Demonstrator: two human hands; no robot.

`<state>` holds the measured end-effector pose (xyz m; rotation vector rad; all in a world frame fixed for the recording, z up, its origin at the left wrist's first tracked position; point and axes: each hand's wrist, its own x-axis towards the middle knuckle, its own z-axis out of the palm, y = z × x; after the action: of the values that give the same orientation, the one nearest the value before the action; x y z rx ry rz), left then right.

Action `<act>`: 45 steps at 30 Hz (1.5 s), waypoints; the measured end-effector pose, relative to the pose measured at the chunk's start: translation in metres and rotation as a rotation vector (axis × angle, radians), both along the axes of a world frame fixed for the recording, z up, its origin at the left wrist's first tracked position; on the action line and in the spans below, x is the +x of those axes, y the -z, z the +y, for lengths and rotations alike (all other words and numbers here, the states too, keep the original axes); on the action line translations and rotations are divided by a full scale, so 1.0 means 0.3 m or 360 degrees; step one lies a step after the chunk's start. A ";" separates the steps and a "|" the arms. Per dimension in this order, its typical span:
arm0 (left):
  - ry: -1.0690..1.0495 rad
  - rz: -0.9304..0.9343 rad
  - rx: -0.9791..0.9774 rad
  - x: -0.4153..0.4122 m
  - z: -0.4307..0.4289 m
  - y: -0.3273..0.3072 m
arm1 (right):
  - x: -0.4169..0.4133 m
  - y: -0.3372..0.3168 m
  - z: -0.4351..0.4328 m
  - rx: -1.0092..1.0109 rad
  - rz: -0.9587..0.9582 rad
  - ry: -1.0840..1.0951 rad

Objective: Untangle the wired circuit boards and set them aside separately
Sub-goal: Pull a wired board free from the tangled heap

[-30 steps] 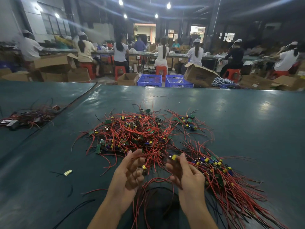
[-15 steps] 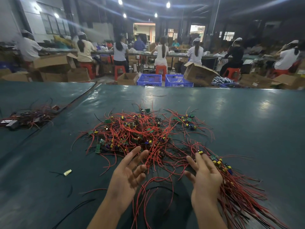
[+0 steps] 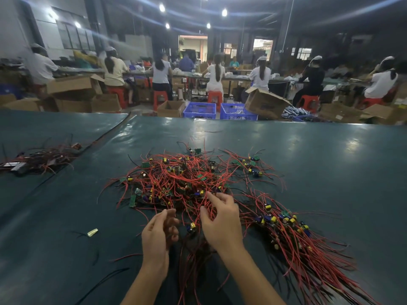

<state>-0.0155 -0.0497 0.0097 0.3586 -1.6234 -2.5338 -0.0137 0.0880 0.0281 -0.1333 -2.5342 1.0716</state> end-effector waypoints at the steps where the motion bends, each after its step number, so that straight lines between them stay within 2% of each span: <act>1: -0.0041 0.0018 -0.0024 -0.006 -0.005 0.006 | -0.021 -0.015 -0.012 0.0072 0.0124 0.0005; 3: -0.0132 0.0066 -0.0108 -0.019 -0.009 0.016 | -0.069 -0.039 -0.038 0.0262 0.0392 -0.0027; 5: -0.0210 0.0102 -0.0188 -0.031 -0.009 0.025 | -0.118 -0.060 -0.062 0.0486 0.0472 -0.0107; 11: -0.0162 0.0229 -0.0364 -0.038 -0.007 0.047 | -0.231 -0.086 -0.117 0.1195 -0.0192 -0.0354; 14: -0.0146 0.0244 -0.0357 -0.042 -0.010 0.050 | -0.239 -0.085 -0.116 0.1256 -0.0164 -0.0285; 19: -0.0162 0.0229 -0.0375 -0.041 -0.005 0.057 | -0.198 -0.068 -0.099 0.1155 0.0150 -0.0263; 22: -0.0141 0.0231 -0.0375 -0.042 -0.007 0.056 | -0.142 -0.060 -0.083 0.0938 0.0301 -0.0271; 26: 0.0002 0.0229 -0.0384 -0.041 -0.009 0.058 | -0.057 -0.028 -0.064 0.0699 0.0665 -0.0089; 28: 0.0085 0.0224 -0.0393 -0.040 -0.006 0.057 | -0.017 -0.008 -0.058 0.0603 0.0749 -0.0043; 33: 0.0264 0.0205 -0.0325 -0.040 0.003 0.047 | 0.076 0.058 -0.052 0.0556 0.0730 -0.0051; 36: 0.0291 0.0113 -0.0233 -0.049 -0.008 0.052 | 0.128 0.102 -0.063 0.0551 0.0680 -0.0091; 39: 0.0267 0.0100 -0.0278 -0.052 -0.015 0.056 | 0.157 0.107 -0.059 0.0466 0.0679 -0.0146; 42: 0.0288 0.0106 -0.0272 -0.049 -0.016 0.056 | 0.172 0.099 -0.029 0.0312 0.0674 -0.0216; 45: 0.0314 0.0058 -0.0138 -0.049 -0.023 0.048 | 0.182 0.104 -0.004 -0.0085 0.0451 -0.0282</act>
<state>-0.0301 -0.0566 -0.0047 0.1495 -1.8310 -2.5781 0.0409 0.0868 -0.0032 0.2186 -2.2953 1.1357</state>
